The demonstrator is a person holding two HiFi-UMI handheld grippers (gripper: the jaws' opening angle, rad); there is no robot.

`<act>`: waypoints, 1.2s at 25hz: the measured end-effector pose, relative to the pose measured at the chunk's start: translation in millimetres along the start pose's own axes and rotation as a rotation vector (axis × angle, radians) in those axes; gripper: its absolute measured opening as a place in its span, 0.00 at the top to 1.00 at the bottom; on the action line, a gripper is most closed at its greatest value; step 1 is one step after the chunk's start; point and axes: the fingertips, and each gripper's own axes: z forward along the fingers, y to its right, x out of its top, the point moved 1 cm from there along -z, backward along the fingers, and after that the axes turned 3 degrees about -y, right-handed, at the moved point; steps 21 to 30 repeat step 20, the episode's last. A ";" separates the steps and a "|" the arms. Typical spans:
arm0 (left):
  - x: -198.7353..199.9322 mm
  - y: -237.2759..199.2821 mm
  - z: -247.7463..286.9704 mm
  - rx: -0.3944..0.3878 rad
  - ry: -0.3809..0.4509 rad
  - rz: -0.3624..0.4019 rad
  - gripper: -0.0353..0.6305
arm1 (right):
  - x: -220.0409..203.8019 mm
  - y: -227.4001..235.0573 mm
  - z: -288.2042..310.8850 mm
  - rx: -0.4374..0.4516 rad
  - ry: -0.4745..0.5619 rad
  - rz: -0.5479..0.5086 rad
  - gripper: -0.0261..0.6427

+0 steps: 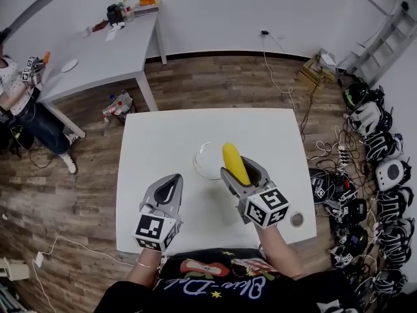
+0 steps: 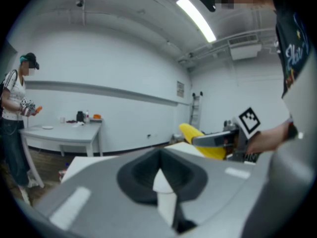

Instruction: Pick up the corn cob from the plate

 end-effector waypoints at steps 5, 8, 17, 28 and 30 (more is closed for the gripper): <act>4.5 1.4 3.3 0.003 0.005 0.007 0.95 | 4.3 5.0 -4.1 -0.005 0.008 0.002 0.58; 3.8 1.1 2.7 0.007 0.002 0.008 0.95 | 7.9 5.0 -3.4 -0.003 0.015 -0.006 0.58; 1.9 -2.3 -0.8 0.014 -0.002 0.002 0.95 | 9.8 -1.3 1.1 0.011 0.011 -0.004 0.58; 1.2 -1.9 -1.4 0.015 -0.001 -0.004 0.95 | 9.8 -1.7 0.2 0.015 0.012 -0.001 0.58; 1.2 -1.9 -1.4 0.015 -0.001 -0.004 0.95 | 9.8 -1.7 0.2 0.015 0.012 -0.001 0.58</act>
